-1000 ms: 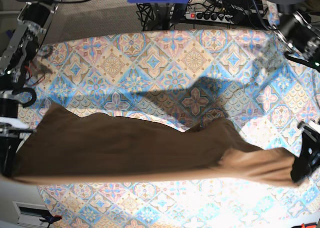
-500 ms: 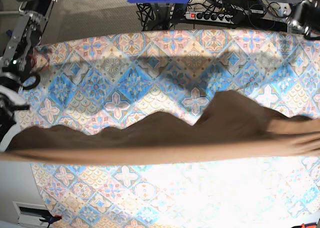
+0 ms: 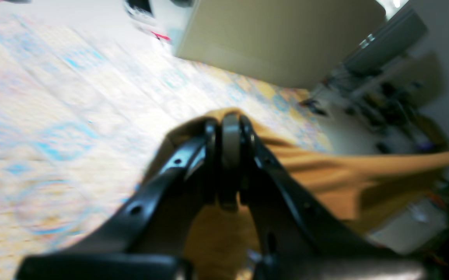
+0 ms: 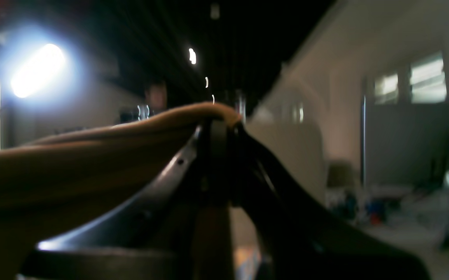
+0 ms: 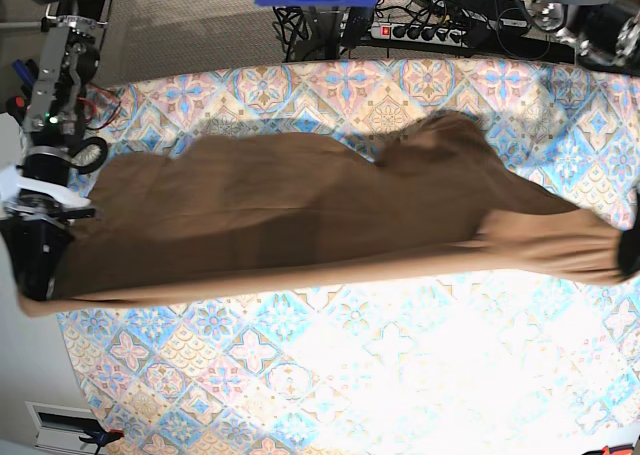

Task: Layout the t-shirt on the table in an organized manner, then fold the t-shirt properly
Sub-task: 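Lower the stretched shirt flat onto the table with both grippers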

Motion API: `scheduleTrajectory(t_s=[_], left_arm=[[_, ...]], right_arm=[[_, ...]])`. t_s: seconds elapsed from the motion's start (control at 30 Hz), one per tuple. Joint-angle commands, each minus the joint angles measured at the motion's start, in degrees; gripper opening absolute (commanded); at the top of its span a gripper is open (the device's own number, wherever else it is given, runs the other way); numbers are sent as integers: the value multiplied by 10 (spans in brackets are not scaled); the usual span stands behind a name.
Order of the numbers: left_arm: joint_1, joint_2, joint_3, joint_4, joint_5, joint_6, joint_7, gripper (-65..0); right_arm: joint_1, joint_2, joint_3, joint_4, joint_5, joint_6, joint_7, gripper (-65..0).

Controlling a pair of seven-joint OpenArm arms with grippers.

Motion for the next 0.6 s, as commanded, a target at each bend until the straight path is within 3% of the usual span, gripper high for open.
scheduleTrajectory(t_s=[0.0, 0.1, 0.27, 0.37, 0.43, 0.57], left_arm=[[-12, 1, 27, 4, -7, -2, -5, -650], [-44, 35, 131, 3, 112, -32, -5, -650], [-100, 128, 214, -41, 364, -110, -7, -650], [-120, 166, 283, -92, 505, -147, -81, -650], [-131, 180, 326, -154, 575, -148, -146, -650], [-160, 185, 386, -316, 644, -147, -274, -650]], right_arm=[[24, 9, -12, -10, 8, -6, 7, -650], [86, 9, -76, -73, 8, -5, -3, -650], [182, 9, -178, -218, 8, -5, -1, -650], [233, 9, -214, -325, 8, -5, 0, -650], [261, 9, -229, -393, 8, -5, 0, -650], [308, 9, -264, -530, 8, -5, 0, -650]])
